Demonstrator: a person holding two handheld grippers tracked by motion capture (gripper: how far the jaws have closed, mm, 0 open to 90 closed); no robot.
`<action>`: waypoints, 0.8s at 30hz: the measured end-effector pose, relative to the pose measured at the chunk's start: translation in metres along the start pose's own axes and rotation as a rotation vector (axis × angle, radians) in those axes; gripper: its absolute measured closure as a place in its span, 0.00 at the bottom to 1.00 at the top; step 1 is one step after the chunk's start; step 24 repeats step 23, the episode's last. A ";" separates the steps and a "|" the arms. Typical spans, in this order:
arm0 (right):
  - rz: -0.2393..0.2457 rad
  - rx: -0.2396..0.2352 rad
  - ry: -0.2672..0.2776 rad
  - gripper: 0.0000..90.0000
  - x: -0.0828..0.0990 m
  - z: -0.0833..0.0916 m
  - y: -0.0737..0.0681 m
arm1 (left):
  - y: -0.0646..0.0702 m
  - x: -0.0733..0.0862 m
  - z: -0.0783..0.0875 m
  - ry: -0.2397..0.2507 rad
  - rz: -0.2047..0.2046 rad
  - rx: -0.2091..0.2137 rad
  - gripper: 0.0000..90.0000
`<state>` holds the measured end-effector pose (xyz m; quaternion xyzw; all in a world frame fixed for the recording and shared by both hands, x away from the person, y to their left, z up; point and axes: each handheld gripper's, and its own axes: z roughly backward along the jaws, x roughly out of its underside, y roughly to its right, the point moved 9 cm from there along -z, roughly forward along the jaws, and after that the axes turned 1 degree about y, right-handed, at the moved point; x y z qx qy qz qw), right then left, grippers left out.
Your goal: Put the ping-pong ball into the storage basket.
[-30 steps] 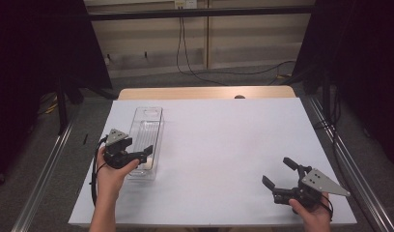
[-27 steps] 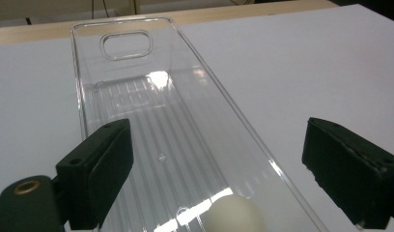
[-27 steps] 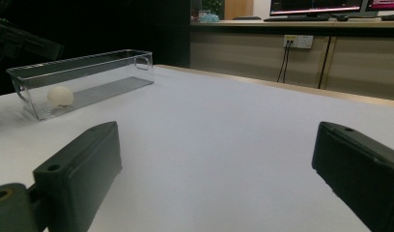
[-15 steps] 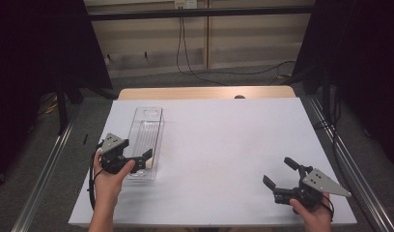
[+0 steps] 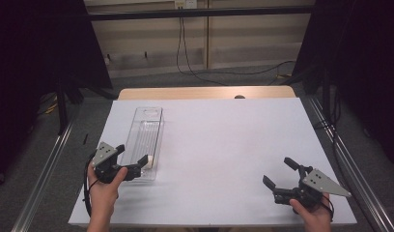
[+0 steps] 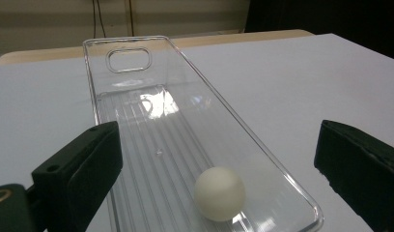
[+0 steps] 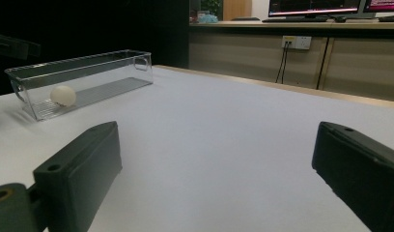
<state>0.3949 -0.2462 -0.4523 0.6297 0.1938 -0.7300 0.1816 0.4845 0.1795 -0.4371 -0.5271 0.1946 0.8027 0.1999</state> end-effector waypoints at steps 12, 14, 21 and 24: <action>-0.001 0.001 0.001 0.03 0.000 0.000 0.000 | 0.008 0.006 0.015 0.043 -0.010 0.024 0.04; 0.000 0.001 0.001 0.03 0.000 0.000 0.000 | 0.008 0.008 0.017 0.042 -0.022 0.023 0.04; 0.005 0.000 -0.001 0.03 0.000 0.001 0.000 | 0.010 0.009 0.018 0.068 -0.027 0.028 0.04; 0.005 -0.003 0.003 0.03 0.000 0.001 0.000 | 0.012 0.010 0.018 0.068 -0.034 0.033 0.04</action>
